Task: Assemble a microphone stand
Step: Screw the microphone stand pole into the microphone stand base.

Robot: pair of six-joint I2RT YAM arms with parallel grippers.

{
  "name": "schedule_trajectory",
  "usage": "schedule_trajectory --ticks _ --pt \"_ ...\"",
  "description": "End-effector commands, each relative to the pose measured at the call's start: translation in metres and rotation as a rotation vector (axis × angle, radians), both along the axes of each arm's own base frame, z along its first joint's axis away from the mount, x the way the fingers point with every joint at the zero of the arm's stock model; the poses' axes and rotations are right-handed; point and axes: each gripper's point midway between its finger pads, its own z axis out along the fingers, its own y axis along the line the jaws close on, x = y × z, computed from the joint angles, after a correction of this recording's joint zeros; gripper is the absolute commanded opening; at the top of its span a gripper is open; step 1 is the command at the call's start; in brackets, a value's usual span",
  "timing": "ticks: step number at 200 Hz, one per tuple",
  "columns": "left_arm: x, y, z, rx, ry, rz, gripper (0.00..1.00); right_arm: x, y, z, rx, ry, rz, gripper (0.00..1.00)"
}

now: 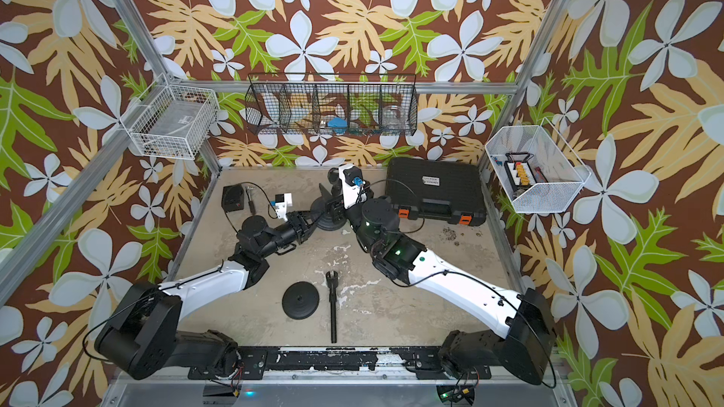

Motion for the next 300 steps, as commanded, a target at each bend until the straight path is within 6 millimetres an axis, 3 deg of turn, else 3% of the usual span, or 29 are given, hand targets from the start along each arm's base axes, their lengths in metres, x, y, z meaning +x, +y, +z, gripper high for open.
schedule_trajectory --ticks 1,36,68,104,148,193,233,300 --pt "0.014 0.004 0.019 -0.026 -0.020 0.018 0.00 -0.014 0.015 -0.001 -0.058 0.006 0.195 0.80" --pt "0.029 0.010 0.030 0.044 -0.031 0.015 0.00 -0.018 -0.003 0.003 -0.094 -0.008 0.366 0.81" --pt "0.026 0.008 0.032 0.006 -0.020 -0.054 0.00 -0.027 -0.019 -0.011 -0.170 -0.039 0.502 0.71" --pt "0.029 0.013 0.028 -0.055 -0.003 -0.087 0.00 -0.021 -0.037 -0.019 -0.181 -0.066 0.521 0.62" --pt "0.019 0.013 0.019 -0.010 -0.011 -0.110 0.00 -0.005 -0.028 -0.026 -0.201 -0.072 0.546 0.60" --pt "0.009 0.008 0.016 -0.033 -0.005 -0.172 0.00 0.012 -0.015 -0.019 -0.176 -0.077 0.578 0.58" --pt "0.006 0.006 0.020 -0.038 -0.011 -0.201 0.00 0.012 0.000 -0.014 -0.148 -0.079 0.682 0.59" --pt "0.005 0.004 0.017 -0.035 -0.008 -0.212 0.00 0.012 0.009 -0.010 -0.103 -0.073 0.749 0.44"
